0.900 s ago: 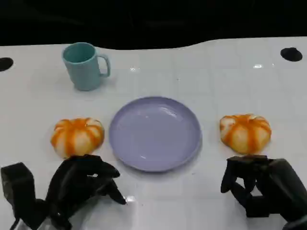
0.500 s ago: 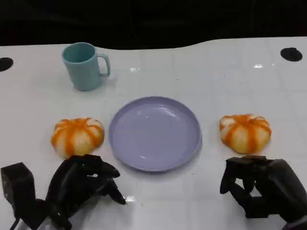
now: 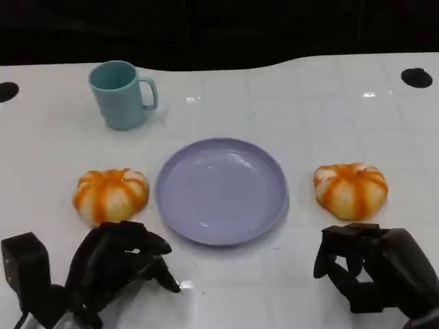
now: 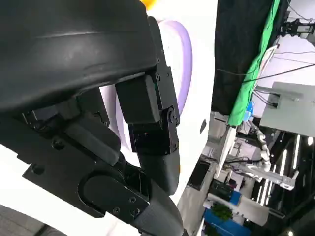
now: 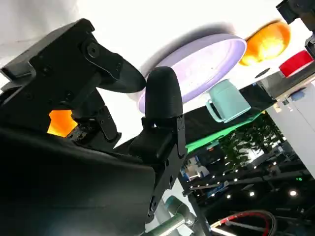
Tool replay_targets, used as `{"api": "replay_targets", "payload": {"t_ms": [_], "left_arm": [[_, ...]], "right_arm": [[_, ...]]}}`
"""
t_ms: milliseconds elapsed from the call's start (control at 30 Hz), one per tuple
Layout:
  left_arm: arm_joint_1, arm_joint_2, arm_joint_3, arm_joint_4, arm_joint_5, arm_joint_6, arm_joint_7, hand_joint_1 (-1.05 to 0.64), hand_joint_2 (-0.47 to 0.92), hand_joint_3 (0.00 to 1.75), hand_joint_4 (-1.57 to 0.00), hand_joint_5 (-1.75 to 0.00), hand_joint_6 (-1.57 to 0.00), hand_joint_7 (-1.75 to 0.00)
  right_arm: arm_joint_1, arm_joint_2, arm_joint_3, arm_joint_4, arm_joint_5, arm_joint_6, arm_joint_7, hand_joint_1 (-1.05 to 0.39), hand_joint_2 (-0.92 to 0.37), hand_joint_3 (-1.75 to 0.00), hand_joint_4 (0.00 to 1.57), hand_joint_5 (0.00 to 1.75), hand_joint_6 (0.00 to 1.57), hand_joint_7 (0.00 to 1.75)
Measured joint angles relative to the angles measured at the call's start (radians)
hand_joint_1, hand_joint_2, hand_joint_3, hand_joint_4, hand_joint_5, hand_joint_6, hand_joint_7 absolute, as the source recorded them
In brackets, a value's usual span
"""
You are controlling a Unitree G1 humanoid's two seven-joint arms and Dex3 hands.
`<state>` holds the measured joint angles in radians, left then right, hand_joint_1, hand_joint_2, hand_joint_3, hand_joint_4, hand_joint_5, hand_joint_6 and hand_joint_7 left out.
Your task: Grasp the bread from the table and place it into the plate.
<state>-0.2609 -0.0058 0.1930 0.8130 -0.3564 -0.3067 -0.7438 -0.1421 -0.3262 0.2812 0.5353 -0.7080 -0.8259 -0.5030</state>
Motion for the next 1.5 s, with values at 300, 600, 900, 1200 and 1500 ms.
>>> {"api": "replay_targets", "payload": {"t_ms": [300,600,900,1200,1500], "left_arm": [[0.000,0.000,0.000,0.000,0.000,0.000,0.000,-1.05,0.72,0.00,-1.57,-0.57,-1.57,-0.19],[-0.001,0.000,0.002,0.002,-0.001,0.000,-0.001,-1.05,0.72,0.00,-1.57,-0.57,-1.57,-0.19],[-0.001,0.000,0.002,0.005,0.000,-0.003,-0.002,-1.05,0.73,0.00,-1.57,-0.56,-1.57,-0.19],[-0.001,0.000,0.001,0.005,0.000,-0.007,-0.002,-1.05,0.72,0.00,-1.57,-0.57,-1.57,-0.19],[-0.001,-0.001,0.001,0.005,-0.001,-0.005,-0.002,-1.05,0.72,0.00,-1.57,-0.57,-1.57,-0.18]], "right_arm": [[0.000,-0.003,-0.003,-0.008,0.002,0.000,0.000,-0.14,-0.45,-1.02,0.79,1.45,0.82,0.96],[0.009,-0.004,-0.044,-0.083,0.012,0.061,0.002,-0.20,-0.65,-0.57,0.54,1.26,0.70,0.61],[0.013,-0.023,-0.081,-0.106,0.022,0.115,0.002,-0.32,-0.88,-0.12,0.40,0.81,0.55,0.43],[0.014,-0.056,-0.084,-0.200,-0.070,0.261,0.003,-0.45,-0.92,-0.02,0.23,0.50,0.48,0.06],[0.015,-0.096,-0.091,-0.334,-0.119,0.491,0.142,-0.50,-0.90,0.00,0.03,0.47,0.32,0.00]]}}
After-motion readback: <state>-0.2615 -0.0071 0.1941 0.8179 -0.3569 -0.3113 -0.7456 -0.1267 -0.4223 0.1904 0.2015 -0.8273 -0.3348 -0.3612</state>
